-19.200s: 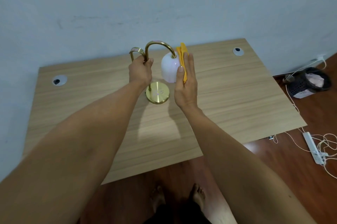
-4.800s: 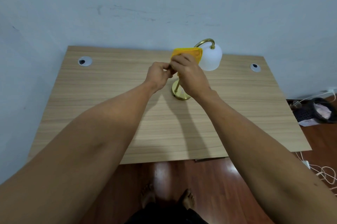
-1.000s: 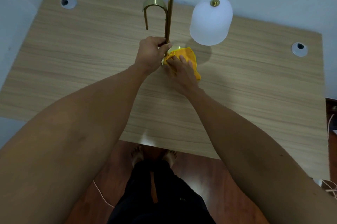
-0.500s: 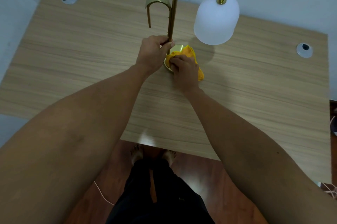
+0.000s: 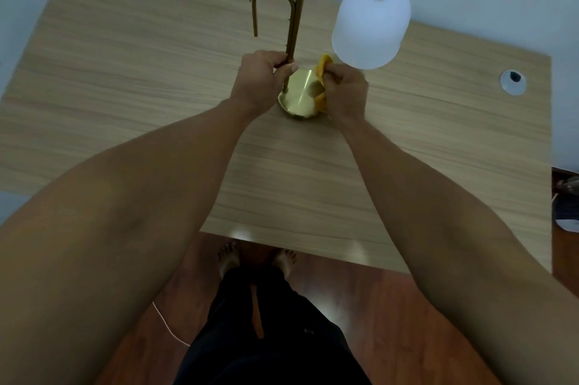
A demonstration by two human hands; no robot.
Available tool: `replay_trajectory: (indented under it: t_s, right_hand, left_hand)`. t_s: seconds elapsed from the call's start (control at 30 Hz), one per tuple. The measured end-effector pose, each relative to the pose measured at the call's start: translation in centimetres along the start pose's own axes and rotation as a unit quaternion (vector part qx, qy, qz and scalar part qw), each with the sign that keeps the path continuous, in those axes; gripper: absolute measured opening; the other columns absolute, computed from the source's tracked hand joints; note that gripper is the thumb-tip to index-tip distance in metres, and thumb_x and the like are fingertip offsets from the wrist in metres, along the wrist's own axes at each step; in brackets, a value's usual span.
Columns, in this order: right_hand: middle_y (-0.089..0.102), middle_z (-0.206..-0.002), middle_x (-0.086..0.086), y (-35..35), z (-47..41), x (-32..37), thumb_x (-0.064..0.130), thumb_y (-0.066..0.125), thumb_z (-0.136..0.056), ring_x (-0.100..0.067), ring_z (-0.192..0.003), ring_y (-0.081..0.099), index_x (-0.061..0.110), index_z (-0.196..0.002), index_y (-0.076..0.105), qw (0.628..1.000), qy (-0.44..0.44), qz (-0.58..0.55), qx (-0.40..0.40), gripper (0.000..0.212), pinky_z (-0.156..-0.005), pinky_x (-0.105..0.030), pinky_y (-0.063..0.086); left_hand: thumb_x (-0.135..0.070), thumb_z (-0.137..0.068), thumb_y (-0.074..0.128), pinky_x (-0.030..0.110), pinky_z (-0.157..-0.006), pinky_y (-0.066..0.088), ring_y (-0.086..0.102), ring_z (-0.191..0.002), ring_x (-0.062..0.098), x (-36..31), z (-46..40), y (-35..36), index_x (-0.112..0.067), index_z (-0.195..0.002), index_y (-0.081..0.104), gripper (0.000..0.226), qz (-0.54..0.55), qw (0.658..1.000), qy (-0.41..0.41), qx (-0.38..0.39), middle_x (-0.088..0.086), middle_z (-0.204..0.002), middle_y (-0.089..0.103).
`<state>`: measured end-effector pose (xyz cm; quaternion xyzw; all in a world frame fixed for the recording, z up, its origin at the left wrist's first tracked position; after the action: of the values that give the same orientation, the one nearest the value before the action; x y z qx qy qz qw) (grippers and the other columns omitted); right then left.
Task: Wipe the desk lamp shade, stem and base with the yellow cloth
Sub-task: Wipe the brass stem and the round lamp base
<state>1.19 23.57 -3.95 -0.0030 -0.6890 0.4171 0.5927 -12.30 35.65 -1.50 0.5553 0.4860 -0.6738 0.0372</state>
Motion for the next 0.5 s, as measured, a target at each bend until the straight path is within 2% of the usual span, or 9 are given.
replay_trajectory:
  t_s: [0.03,0.07,0.1,0.13,0.2,0.27,0.33,0.4,0.5]
  right_hand:
    - [0.073,-0.095,-0.019,0.3,0.1,0.4,0.002,0.057,-0.097,0.002,-0.069,0.059,-0.005,-0.101,0.074,1.0,-0.019,0.009,-0.001,0.019,-0.059,-0.005,0.043]
    - [0.074,-0.098,-0.017,0.7,0.6,0.8,0.005,0.058,-0.097,-0.005,-0.078,0.062,-0.002,-0.101,0.075,0.998,-0.058,0.032,0.016,0.019,-0.068,-0.011,0.047]
    - [0.073,-0.096,-0.015,1.3,0.9,1.0,0.005,0.058,-0.095,-0.016,-0.083,0.063,0.001,-0.097,0.076,0.992,-0.103,0.058,0.044,0.018,-0.078,-0.023,0.051]
    - [0.072,-0.091,-0.014,2.1,1.2,0.8,0.004,0.057,-0.091,-0.025,-0.083,0.063,0.003,-0.09,0.074,0.982,-0.155,0.088,0.06,0.017,-0.079,-0.038,0.053]
    - [0.07,-0.095,-0.014,4.1,1.9,-0.5,0.008,0.049,-0.082,-0.034,-0.086,0.063,0.005,-0.09,0.071,0.959,-0.22,0.166,0.058,0.023,-0.078,-0.051,0.053]
    - [0.068,-0.125,-0.018,5.6,2.7,-2.4,0.011,0.042,-0.082,-0.037,-0.119,0.059,0.001,-0.118,0.068,0.944,-0.239,0.221,0.052,0.046,-0.104,-0.056,0.047]
    - [0.052,-0.151,-0.016,6.2,4.0,-3.7,0.01,0.048,-0.084,-0.037,-0.146,0.041,0.001,-0.144,0.051,0.927,-0.244,0.276,0.07,0.061,-0.12,-0.055,0.03]
    - [0.043,-0.158,-0.015,6.3,4.8,-4.0,0.008,0.059,-0.08,-0.041,-0.149,0.034,0.006,-0.151,0.043,0.931,-0.212,0.285,0.083,0.073,-0.121,-0.056,0.028]
    - [0.055,-0.149,-0.017,6.0,5.2,-3.3,-0.003,0.071,-0.071,-0.045,-0.138,0.049,0.006,-0.143,0.056,0.948,-0.192,0.246,0.061,0.074,-0.113,-0.056,0.042]
  left_hand:
    - [-0.032,-0.094,0.064,0.034,-0.081,0.057,0.072,-0.085,0.013,0.1,0.0,0.0,-0.015,-0.103,0.078,0.024,0.0,1.0,0.003,-0.002,0.001,-0.09,0.078]
    - [-0.033,-0.094,0.064,0.034,-0.081,0.057,0.072,-0.086,0.013,0.2,-0.1,0.0,-0.015,-0.103,0.078,0.025,-0.003,1.0,0.005,-0.002,0.0,-0.09,0.078]
    - [-0.034,-0.094,0.063,0.034,-0.082,0.057,0.072,-0.088,0.013,0.2,-0.1,0.0,-0.015,-0.104,0.079,0.026,-0.009,1.0,0.006,0.0,0.0,-0.092,0.078]
    - [-0.035,-0.093,0.063,0.035,-0.083,0.057,0.072,-0.09,0.013,0.3,-0.2,-0.1,-0.016,-0.104,0.079,0.027,-0.014,1.0,0.006,0.002,0.0,-0.093,0.078]
    - [-0.037,-0.092,0.063,0.036,-0.085,0.056,0.072,-0.094,0.013,0.5,-0.4,-0.1,-0.016,-0.103,0.079,0.029,-0.016,1.0,0.003,0.005,0.0,-0.095,0.079]
    - [-0.036,-0.091,0.062,0.037,-0.085,0.056,0.072,-0.094,0.014,0.5,-0.5,-0.1,-0.015,-0.102,0.079,0.029,-0.013,1.0,0.003,0.006,0.0,-0.094,0.079]
    - [-0.037,-0.092,0.062,0.037,-0.084,0.056,0.072,-0.092,0.014,0.5,-0.5,0.0,-0.016,-0.101,0.079,0.029,-0.016,1.0,0.003,0.002,0.0,-0.093,0.078]
    - [-0.036,-0.092,0.061,0.036,-0.083,0.055,0.072,-0.09,0.013,0.4,-0.4,0.0,-0.017,-0.101,0.079,0.027,-0.019,1.0,0.001,0.003,-0.001,-0.091,0.078]
    - [-0.034,-0.093,0.061,0.034,-0.083,0.054,0.071,-0.09,0.013,0.3,-0.4,-0.1,-0.016,-0.1,0.079,0.026,-0.02,1.0,0.001,0.005,-0.001,-0.091,0.078]
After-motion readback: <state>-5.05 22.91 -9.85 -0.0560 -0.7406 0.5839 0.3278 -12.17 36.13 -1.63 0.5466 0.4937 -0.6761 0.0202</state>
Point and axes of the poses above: each hand's wrist, its own z-axis away from the middle knuckle, its own y-axis out of the palm, x = y × z, the point moved 1 cm from there along -z, towards the middle knuckle
